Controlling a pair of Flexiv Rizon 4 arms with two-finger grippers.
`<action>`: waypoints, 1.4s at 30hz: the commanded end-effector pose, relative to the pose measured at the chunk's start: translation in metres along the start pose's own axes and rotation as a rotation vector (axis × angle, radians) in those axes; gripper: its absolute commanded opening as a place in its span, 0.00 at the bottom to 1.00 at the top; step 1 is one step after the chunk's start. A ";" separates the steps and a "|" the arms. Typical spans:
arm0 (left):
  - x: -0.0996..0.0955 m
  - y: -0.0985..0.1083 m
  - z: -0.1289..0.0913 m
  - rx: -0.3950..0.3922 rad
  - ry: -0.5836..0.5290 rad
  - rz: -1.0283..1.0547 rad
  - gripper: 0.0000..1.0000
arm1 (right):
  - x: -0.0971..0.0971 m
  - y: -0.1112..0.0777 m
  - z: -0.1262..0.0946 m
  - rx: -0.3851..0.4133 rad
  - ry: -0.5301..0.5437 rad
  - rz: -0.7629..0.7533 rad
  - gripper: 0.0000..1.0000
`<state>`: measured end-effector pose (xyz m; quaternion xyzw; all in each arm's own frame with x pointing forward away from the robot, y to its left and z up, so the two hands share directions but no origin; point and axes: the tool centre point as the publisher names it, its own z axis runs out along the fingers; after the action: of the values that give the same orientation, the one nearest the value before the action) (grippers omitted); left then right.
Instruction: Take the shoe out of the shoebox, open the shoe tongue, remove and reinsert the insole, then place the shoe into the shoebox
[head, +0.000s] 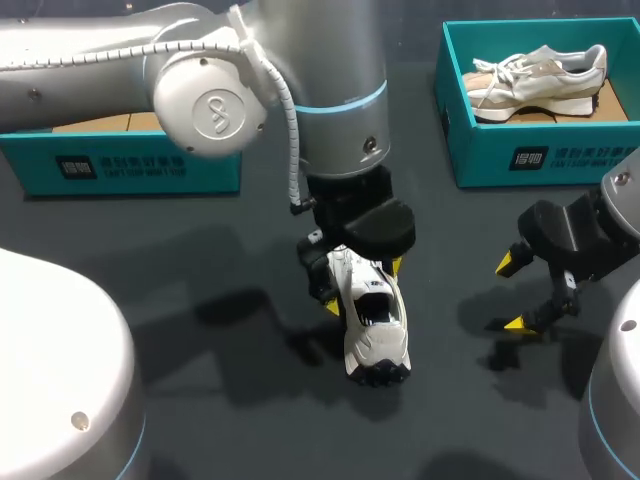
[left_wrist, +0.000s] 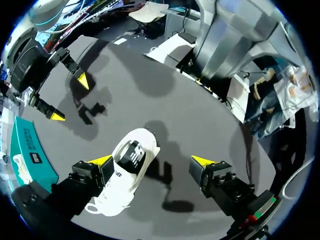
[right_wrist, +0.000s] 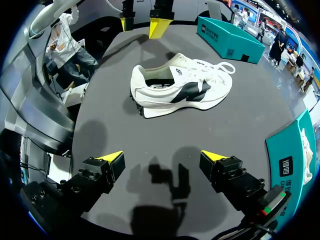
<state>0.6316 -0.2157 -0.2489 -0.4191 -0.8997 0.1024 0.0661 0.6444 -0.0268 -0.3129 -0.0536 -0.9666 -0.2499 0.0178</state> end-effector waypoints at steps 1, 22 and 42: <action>0.002 -0.004 -0.003 -0.082 0.003 -0.240 1.00 | 0.002 0.000 0.000 0.002 -0.003 0.000 1.00; 0.001 -0.009 0.015 -0.063 -0.125 -0.606 1.00 | 0.002 0.000 0.000 0.002 -0.003 0.000 1.00; -0.016 -0.024 0.043 -0.118 -0.213 -0.739 1.00 | 0.002 0.000 0.000 0.002 -0.003 0.000 1.00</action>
<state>0.6149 -0.2362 -0.2752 -0.0598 -0.9956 0.0694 -0.0208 0.6444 -0.0268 -0.3129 -0.0536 -0.9666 -0.2499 0.0178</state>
